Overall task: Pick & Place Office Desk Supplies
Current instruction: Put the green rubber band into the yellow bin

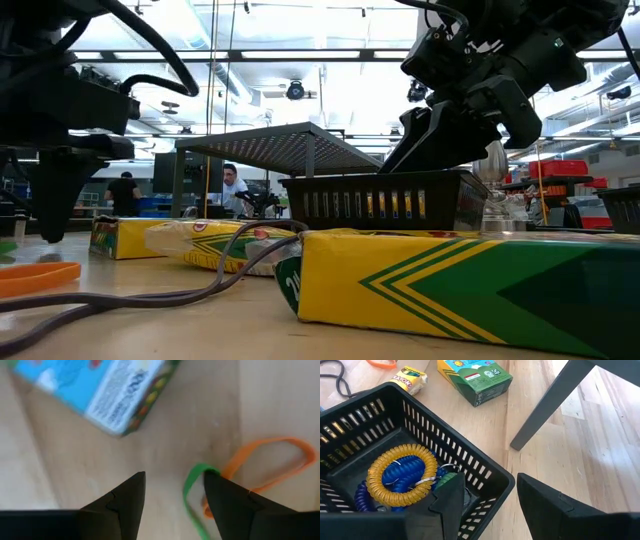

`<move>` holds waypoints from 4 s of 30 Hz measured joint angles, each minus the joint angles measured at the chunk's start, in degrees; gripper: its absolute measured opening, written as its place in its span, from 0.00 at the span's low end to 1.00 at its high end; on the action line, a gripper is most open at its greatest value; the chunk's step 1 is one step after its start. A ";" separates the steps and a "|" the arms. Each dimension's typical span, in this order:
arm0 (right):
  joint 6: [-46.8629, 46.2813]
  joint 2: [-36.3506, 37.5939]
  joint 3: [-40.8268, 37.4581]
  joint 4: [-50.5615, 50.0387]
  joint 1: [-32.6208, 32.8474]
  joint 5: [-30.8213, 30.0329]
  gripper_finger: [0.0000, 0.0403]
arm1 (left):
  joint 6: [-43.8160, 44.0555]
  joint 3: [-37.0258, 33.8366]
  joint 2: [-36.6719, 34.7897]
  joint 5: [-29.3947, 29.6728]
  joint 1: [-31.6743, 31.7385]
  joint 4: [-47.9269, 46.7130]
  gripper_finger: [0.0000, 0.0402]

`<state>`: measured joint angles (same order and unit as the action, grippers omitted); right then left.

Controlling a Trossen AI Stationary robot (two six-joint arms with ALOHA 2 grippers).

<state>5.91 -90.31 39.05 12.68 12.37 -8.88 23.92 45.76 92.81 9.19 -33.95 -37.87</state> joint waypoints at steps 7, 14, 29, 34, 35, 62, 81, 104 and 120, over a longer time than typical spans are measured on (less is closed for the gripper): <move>-0.02 -0.01 0.00 -0.05 0.00 0.00 0.47 | -3.30 0.30 1.98 -1.84 0.31 1.18 0.31; -0.03 -0.01 0.00 -0.06 0.00 0.00 0.47 | -4.42 0.20 2.12 1.76 0.21 1.50 0.02; -0.04 0.00 0.00 -0.06 -0.01 0.00 0.47 | 4.30 -0.13 -4.16 13.75 0.20 -8.66 0.01; -0.04 0.01 0.00 -0.06 0.00 0.00 0.47 | 6.17 -0.11 -8.42 17.84 -0.19 -9.29 0.00; -0.04 0.00 0.00 -0.06 -0.01 0.00 0.47 | 6.28 -0.09 -9.33 18.60 -0.38 -9.55 0.00; -0.04 -0.01 0.00 1.85 -0.19 0.00 0.47 | 17.18 0.00 -35.81 48.20 -38.81 2.35 0.00; 0.36 0.00 0.00 3.59 -0.67 0.00 0.47 | 45.98 0.02 -24.23 28.71 -42.80 -4.66 0.00; 0.37 -0.01 0.00 3.55 -0.67 0.00 0.47 | 55.22 0.04 -18.94 14.20 -36.81 -7.69 0.30; 0.37 -0.01 0.00 3.53 -0.67 0.00 0.47 | 53.16 0.04 -18.96 5.47 -34.84 -11.38 0.48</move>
<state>6.28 -90.32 39.05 16.21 11.70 -8.88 77.08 45.80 73.84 14.67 -68.79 -49.25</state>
